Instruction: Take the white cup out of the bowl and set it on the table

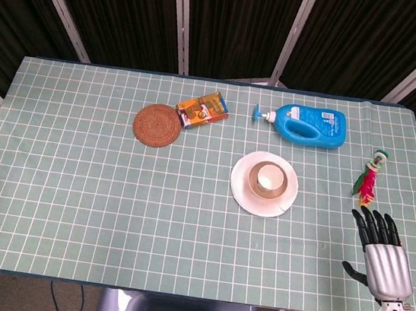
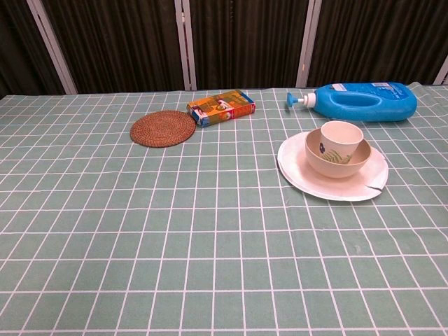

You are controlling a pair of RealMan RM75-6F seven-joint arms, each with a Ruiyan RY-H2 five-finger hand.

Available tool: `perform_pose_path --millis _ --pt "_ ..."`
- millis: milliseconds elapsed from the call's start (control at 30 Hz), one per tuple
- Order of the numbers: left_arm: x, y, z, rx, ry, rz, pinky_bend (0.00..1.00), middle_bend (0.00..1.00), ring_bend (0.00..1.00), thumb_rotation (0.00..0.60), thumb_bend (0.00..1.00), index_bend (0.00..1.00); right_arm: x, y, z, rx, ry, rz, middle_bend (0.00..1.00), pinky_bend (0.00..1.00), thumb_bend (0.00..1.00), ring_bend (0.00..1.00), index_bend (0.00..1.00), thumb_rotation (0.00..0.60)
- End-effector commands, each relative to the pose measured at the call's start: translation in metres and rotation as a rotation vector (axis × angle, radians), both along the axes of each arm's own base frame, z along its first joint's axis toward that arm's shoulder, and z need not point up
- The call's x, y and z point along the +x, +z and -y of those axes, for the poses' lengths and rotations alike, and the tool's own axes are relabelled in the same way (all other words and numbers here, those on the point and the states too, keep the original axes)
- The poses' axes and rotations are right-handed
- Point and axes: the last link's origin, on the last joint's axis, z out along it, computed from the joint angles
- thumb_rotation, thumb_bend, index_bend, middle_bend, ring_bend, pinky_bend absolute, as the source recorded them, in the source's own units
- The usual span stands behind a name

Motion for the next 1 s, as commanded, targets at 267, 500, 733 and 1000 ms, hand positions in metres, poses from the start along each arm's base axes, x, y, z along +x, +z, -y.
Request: perform_pose_path --millis 267,500,733,1000 --pt "0.0 0.0 0.0 0.002 -0.001 0.002 0.0 0.0 0.0 0.6 0.0 0.0 0.0 -0.001 0.0 0.005 -0.002 0.001 0.0 0.0 0.05 0.0 0.0 0.6" --pt "-0.002 0.002 -0.001 0.008 0.005 0.008 0.0 0.0 0.0 0.6 0.0 0.0 0.004 -0.006 0.004 0.017 0.008 0.007 0.0 0.0 0.05 0.0 0.0 0.6" --pt "-0.002 0.004 -0.001 0.013 0.008 0.013 0.0 0.0 0.0 0.6 0.0 0.0 0.047 -0.035 0.051 0.011 0.119 0.037 0.0 0.0 0.07 0.0 0.16 0.6" --pt "-0.004 0.005 -0.001 0.012 0.01 0.02 0.0 0.0 0.0 0.6 0.0 0.0 0.079 -0.075 0.1 0.037 0.132 0.047 0.06 0.0 0.13 0.0 0.34 0.6"
